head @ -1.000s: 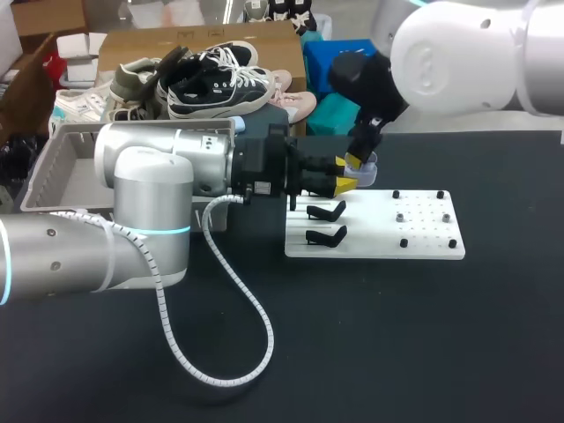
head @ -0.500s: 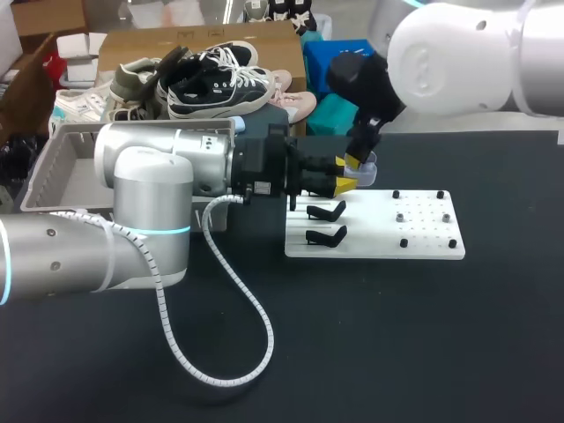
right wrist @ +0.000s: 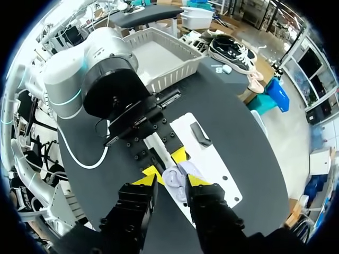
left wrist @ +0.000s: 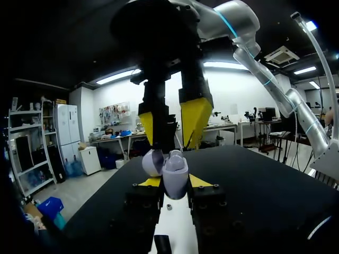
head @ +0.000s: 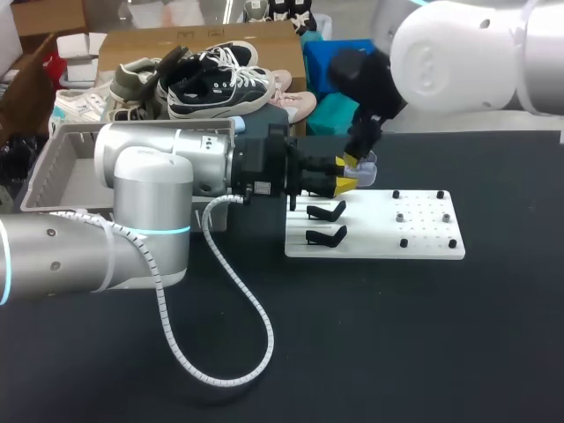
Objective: Pick up each earbud case from the left stands, insert the matching earbuds, close the lid, and place the case in the box.
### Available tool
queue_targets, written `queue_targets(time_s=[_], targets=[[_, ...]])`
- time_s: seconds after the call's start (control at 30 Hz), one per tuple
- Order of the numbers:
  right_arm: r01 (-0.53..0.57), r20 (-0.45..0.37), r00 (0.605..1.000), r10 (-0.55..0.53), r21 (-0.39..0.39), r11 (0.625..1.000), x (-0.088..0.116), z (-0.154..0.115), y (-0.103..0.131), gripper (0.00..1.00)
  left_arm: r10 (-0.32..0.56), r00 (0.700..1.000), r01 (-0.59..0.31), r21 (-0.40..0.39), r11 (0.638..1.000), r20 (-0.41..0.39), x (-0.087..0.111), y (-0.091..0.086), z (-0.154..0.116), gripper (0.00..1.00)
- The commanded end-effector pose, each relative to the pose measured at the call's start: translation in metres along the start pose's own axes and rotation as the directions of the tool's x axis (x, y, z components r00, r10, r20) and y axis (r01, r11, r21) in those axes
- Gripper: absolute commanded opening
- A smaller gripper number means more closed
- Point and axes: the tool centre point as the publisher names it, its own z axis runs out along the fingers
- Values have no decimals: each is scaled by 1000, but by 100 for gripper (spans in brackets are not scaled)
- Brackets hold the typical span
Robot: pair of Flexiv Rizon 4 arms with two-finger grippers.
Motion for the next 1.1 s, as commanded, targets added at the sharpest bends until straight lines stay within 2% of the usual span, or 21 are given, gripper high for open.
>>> queue_targets(time_s=[0.03, 0.23, 0.4, 0.63, 0.87, 1.1], targets=[[-3, 34, 999, 2, 11, 1000, 5, -13, 3, 34, 2, 1000, -2, -2, 1000, 2, 0, -1, 0, 0], [-40, 94, 995, 37, 27, 999, -8, -22, -8, 34, 2, 1000, -2, -2, 1000, 2, 0, -1, 0, 0], [-91, 85, 992, 89, 24, 996, -22, -12, -26, 30, 2, 1000, -2, -2, 1000, 2, 0, -1, 0, 0], [-175, 74, 982, 174, 2, 985, -30, 3, -53, 31, 2, 1000, -2, -2, 1000, 2, 0, -1, 0, 0], [-212, 54, 976, 212, -10, 977, -23, 15, -64, 33, 2, 1000, -2, -2, 1000, 2, 0, -1, 0, 0], [-213, 47, 976, 213, -10, 977, -10, 18, -57, 31, 2, 1000, -2, -2, 1000, 2, 0, -1, 0, 0]])
